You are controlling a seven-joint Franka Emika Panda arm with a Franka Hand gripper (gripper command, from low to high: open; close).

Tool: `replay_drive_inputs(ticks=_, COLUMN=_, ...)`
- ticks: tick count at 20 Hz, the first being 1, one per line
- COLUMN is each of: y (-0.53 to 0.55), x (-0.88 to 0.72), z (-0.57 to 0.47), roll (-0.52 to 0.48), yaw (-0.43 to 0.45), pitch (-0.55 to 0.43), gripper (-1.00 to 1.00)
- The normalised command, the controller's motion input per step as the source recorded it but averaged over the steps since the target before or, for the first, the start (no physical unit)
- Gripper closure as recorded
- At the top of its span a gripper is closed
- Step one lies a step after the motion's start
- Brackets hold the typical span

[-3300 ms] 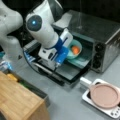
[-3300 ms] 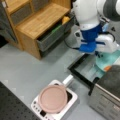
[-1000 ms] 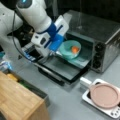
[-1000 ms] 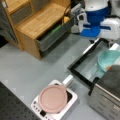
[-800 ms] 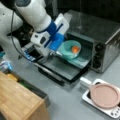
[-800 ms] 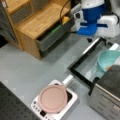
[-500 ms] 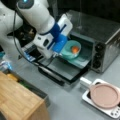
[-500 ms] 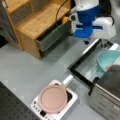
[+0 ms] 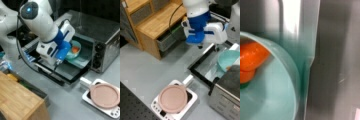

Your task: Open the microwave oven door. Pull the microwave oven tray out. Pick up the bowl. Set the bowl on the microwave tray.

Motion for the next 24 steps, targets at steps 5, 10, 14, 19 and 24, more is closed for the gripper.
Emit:
replay_drive_inputs(ticks=5, y=-0.43, x=0.36, z=0.02, roll=-0.002, yaw=0.365, pitch=0.122, gripper=-1.00)
replay_drive_inputs(ticks=10, y=-0.31, x=0.38, z=0.06, roll=-0.001, yaw=0.333, pitch=0.135, gripper=-1.00)
replay_drive_inputs(ticks=14, y=-0.23, x=0.35, z=0.05, roll=0.016, yaw=0.288, pitch=0.139, gripper=-1.00)
replay_drive_inputs(ticks=19, y=-0.23, x=0.35, z=0.01, roll=0.024, yaw=0.260, pitch=0.115, gripper=-1.00)
replay_drive_inputs(ticks=24, y=-0.26, x=0.36, z=-0.04, roll=0.039, yaw=0.233, pitch=0.087, gripper=-1.00)
